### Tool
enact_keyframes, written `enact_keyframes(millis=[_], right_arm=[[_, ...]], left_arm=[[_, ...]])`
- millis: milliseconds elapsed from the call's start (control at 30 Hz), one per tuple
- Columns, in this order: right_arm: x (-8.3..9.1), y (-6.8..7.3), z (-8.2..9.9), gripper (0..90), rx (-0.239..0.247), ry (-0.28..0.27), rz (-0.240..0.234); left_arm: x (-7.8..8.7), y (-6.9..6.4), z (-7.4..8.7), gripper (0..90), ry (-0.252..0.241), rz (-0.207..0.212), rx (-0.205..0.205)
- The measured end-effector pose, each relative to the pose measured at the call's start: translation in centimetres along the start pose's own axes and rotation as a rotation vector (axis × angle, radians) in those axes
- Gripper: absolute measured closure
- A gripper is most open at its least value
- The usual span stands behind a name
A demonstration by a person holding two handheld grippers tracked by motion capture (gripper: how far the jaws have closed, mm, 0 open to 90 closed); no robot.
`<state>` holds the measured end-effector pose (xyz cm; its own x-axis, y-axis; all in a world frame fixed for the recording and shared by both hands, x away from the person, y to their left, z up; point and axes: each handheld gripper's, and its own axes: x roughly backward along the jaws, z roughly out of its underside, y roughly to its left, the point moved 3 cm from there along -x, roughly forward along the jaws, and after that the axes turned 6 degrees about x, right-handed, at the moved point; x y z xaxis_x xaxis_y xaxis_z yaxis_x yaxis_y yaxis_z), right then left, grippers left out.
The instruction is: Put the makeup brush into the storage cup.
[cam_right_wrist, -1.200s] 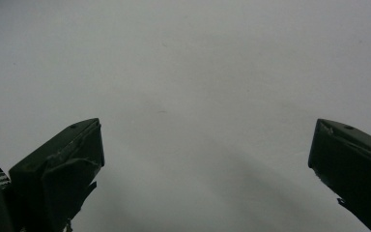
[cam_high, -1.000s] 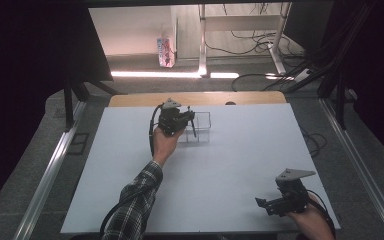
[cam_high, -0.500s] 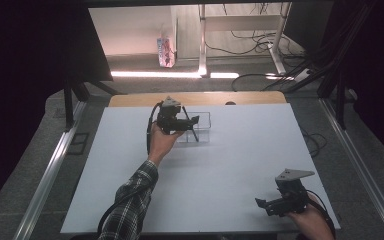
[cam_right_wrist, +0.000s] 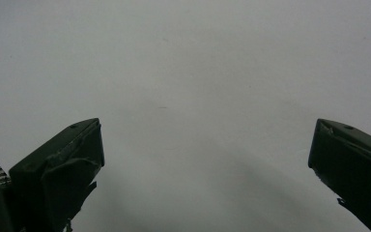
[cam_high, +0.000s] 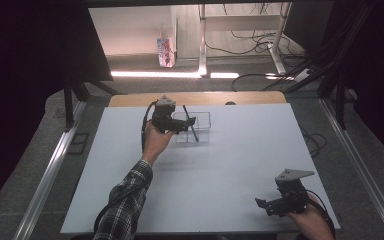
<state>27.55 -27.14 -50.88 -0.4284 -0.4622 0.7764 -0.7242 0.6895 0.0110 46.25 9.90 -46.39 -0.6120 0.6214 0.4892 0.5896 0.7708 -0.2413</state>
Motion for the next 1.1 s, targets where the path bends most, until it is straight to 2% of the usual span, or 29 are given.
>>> enact_keyframes(millis=[200,433,1100], right_arm=[[0.1,0.0,0.0,0.0,-0.003,-0.003,0.002],[0.0,0.0,0.0,0.0,-0.005,-0.003,0.001],[0.0,0.0,0.0,0.0,0.000,-0.002,0.002]], left_arm=[[0.7,0.2,-0.1,0.0,0.002,0.001,-0.031],[1.4,0.4,0.1,0.0,0.008,-0.001,-0.048],[3.5,0.7,1.6,0.0,0.026,0.007,-0.038]])
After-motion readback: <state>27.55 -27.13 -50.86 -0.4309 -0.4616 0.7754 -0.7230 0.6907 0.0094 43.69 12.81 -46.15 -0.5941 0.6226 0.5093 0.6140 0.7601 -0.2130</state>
